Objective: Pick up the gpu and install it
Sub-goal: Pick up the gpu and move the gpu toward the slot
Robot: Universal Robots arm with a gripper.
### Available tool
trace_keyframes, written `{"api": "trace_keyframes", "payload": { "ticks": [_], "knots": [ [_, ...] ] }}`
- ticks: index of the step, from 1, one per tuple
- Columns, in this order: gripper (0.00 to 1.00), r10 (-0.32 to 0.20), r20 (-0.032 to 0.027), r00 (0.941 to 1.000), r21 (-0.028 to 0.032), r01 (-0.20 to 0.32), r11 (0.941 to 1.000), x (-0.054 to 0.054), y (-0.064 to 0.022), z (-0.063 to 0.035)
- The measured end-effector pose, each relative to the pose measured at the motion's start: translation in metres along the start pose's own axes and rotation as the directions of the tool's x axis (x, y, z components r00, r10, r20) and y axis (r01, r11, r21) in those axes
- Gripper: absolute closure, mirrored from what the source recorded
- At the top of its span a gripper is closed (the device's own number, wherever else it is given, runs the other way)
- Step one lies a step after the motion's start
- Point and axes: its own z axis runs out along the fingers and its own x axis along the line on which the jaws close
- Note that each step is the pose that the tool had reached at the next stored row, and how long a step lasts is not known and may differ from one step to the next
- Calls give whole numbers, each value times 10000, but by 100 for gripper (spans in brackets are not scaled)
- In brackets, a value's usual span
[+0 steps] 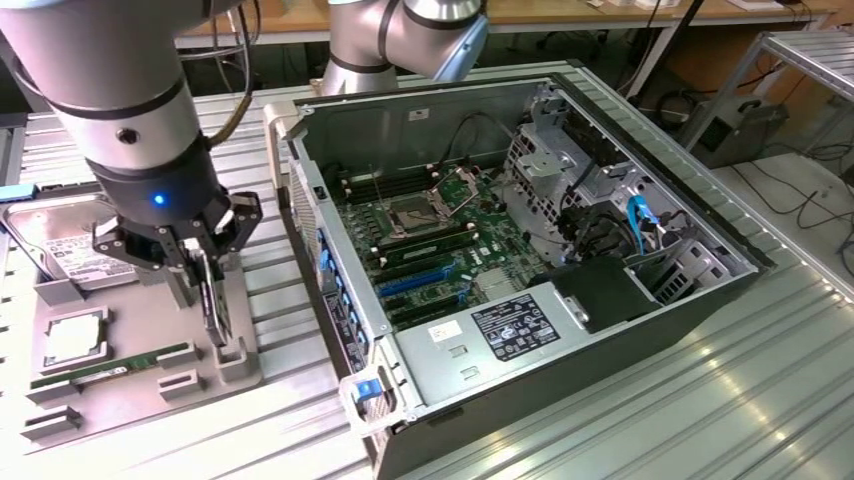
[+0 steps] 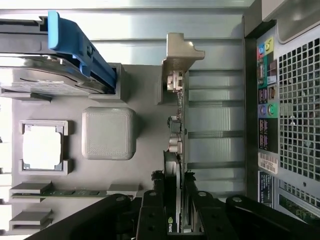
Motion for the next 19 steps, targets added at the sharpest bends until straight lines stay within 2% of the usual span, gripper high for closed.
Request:
{"api": "trace_keyframes", "payload": {
  "ticks": [6,11,12,19],
  "knots": [
    [74,1,-4,10000,-37,-1,10000,-11,0,-279],
    [74,3,-8,10000,-58,-3,10000,-35,-17,-552],
    [74,3,-9,10000,-65,-3,10000,-49,-31,-634],
    [74,5,-34,10000,-83,-5,10000,-127,-129,-967]
  ]
}}
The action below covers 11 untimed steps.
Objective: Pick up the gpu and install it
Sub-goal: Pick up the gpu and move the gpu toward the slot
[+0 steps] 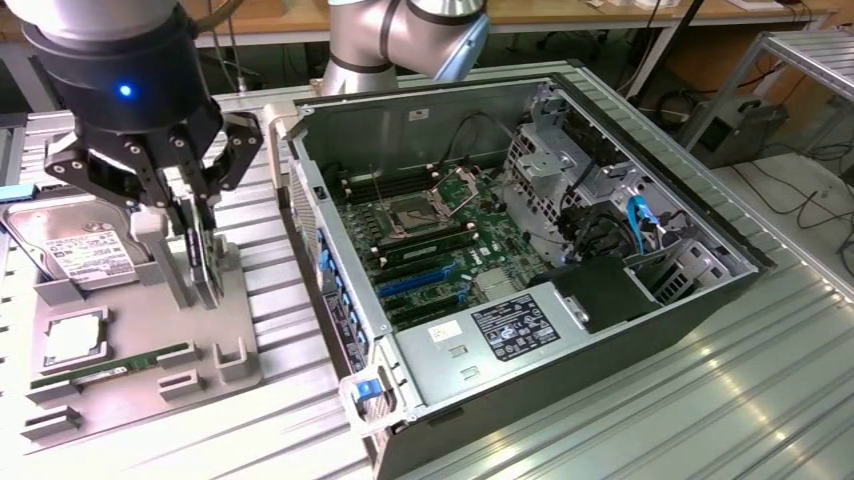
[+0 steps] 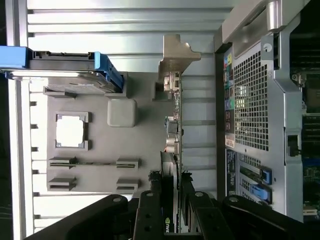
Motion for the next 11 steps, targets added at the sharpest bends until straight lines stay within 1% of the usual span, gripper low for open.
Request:
{"api": "trace_keyframes", "payload": {
  "ticks": [4,7,8,11],
  "knots": [
    [74,0,-15,10000,-4,0,10000,-59,-68,-190],
    [74,2,-32,10000,-6,-2,10000,-126,-114,-330],
    [74,2,-40,10000,-12,-2,10000,-168,-133,-396],
    [74,5,-65,10000,-34,-5,10000,-296,-166,-548]
  ]
}}
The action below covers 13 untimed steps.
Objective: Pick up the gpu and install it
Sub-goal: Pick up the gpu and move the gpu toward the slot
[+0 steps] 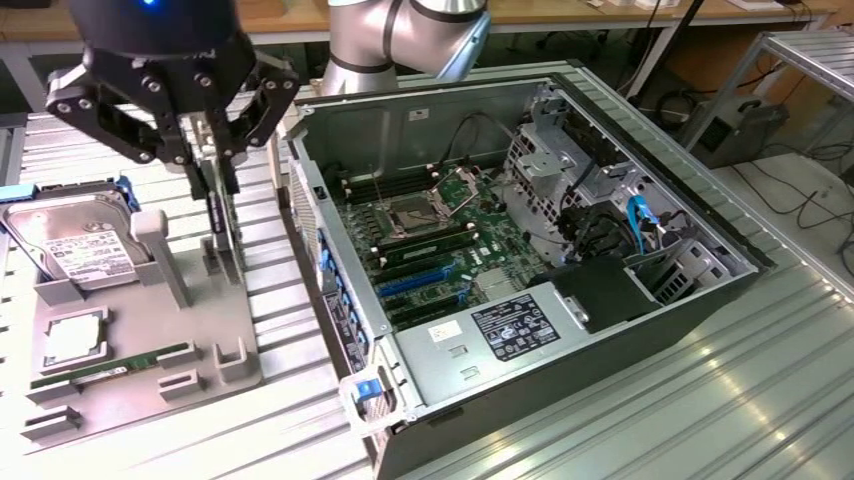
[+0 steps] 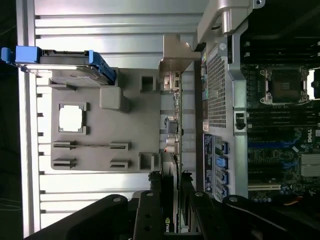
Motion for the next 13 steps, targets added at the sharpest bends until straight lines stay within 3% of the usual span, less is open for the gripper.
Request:
{"api": "trace_keyframes", "payload": {
  "ticks": [1,2,5,13],
  "knots": [
    [74,0,-10,10000,-6,0,10000,-47,-8,-36],
    [74,2,-36,10000,-15,-2,10000,-162,-27,-101],
    [74,5,-88,10000,-22,-5,10000,-340,-52,-160],
    [74,9,-137,9999,-29,-9,10000,-762,-80,-174]
  ]
}}
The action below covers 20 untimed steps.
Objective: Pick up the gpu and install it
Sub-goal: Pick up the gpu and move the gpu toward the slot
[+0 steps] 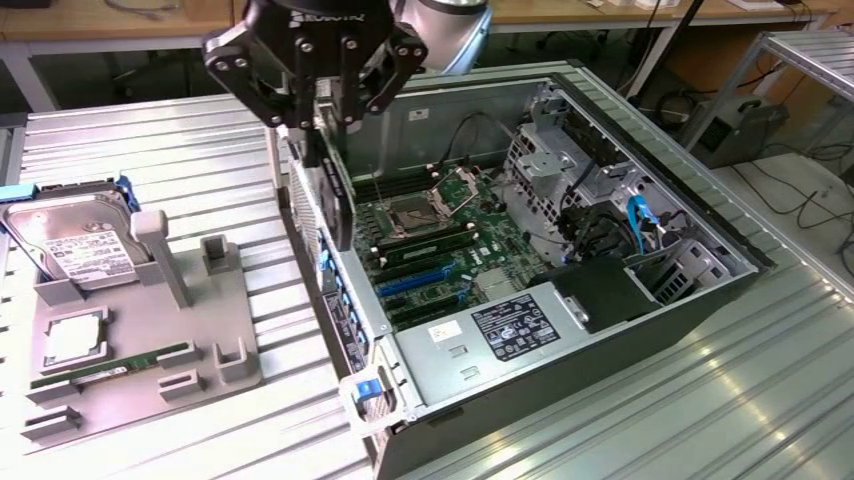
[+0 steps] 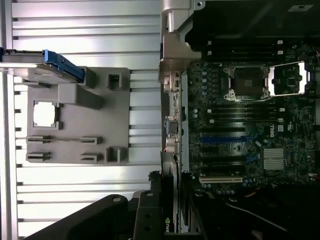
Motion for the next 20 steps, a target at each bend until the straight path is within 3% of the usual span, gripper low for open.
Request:
{"api": "trace_keyframes", "payload": {
  "ticks": [6,15,20],
  "knots": [
    [74,-1,-17,10000,4,1,10000,-366,5,34],
    [74,-4,-23,10000,146,4,9999,-809,20,207],
    [74,-5,-21,10000,218,5,9998,-1074,68,318]
  ]
}}
